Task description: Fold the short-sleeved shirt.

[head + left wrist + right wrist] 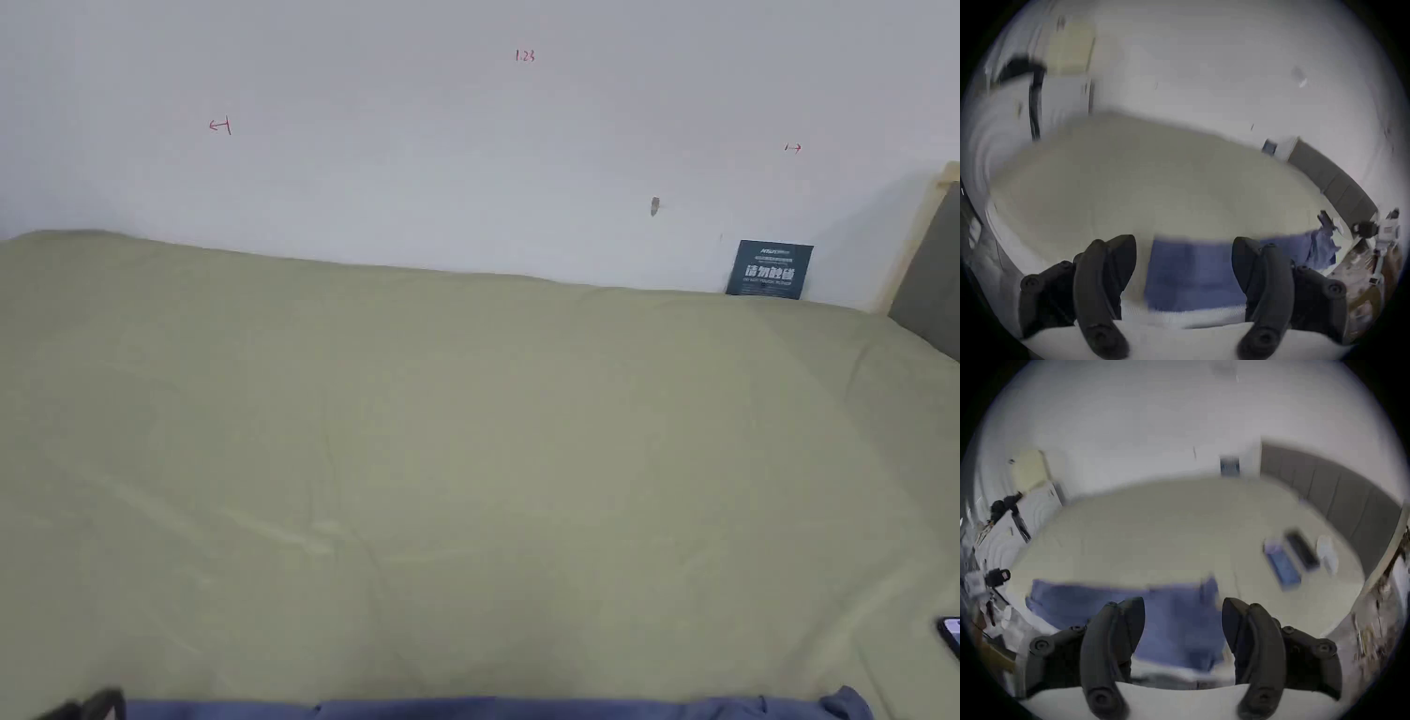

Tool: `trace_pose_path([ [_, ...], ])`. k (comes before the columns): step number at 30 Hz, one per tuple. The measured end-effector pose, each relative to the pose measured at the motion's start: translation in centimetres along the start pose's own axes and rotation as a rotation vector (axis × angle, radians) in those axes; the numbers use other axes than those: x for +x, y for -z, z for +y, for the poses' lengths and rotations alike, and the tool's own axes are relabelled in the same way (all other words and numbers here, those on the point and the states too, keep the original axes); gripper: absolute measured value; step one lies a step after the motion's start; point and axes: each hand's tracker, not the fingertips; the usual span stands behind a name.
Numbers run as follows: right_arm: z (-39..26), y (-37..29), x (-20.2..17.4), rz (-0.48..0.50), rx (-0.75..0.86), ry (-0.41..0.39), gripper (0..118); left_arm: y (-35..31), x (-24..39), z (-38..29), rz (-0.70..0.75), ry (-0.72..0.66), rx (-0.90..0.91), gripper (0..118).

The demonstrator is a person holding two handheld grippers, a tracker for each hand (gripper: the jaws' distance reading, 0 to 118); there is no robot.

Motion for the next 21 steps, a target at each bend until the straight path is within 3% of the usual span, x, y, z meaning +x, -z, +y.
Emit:
trace_pose_path([
  [2, 1.2, -2.6, -2.4, 0.011, 0.269, -0.046, 71, -1.9, 3.1, 2.3, 0.007, 0.082, 0.139, 88],
  [4, 1.8, -4.1, -4.7, -0.016, 0.439, -0.121, 72, -3.5, 6.3, 3.5, 0.043, 0.153, 0.261, 87],
  [6, 2.3, -4.7, -6.7, -0.088, 0.508, -0.164, 70, -4.3, 8.2, 3.2, 0.069, 0.201, 0.351, 85],
  [7, 2.5, -4.8, -7.5, -0.091, 0.516, -0.18, 61, -4.7, 9.0, 3.0, 0.067, 0.23, 0.391, 78],
  [8, 2.5, -4.8, -8.0, -0.082, 0.509, -0.191, 43, -5.0, 9.7, 2.9, 0.06, 0.242, 0.42, 59],
  [9, 2.6, -4.6, -8.5, -0.067, 0.503, -0.202, 10, -5.2, 10.3, 2.7, 0.06, 0.242, 0.446, 22],
  [10, 2.6, -4.4, -9.0, -0.067, 0.496, -0.224, 0, -5.2, 10.9, 2.6, 0.057, 0.243, 0.44, 0],
  [11, 2.6, -4.5, -9.2, -0.061, 0.5, -0.258, 0, -4.9, 11.2, 2.6, 0.075, 0.249, 0.442, 0],
  [13, 3.0, -4.4, -9.2, -0.014, 0.475, -0.241, 0, -4.7, 10.5, 3.0, 0.007, 0.221, 0.403, 0],
  [18, 3.2, -4.9, -9.7, 0.003, 0.482, -0.227, 0, -4.9, 9.4, 2.9, 0.058, 0.191, 0.356, 0],
  [21, 3.1, -4.9, -9.6, 0.017, 0.475, -0.224, 0, -3.7, 6.6, 3.0, 0.066, 0.17, 0.231, 0],
])
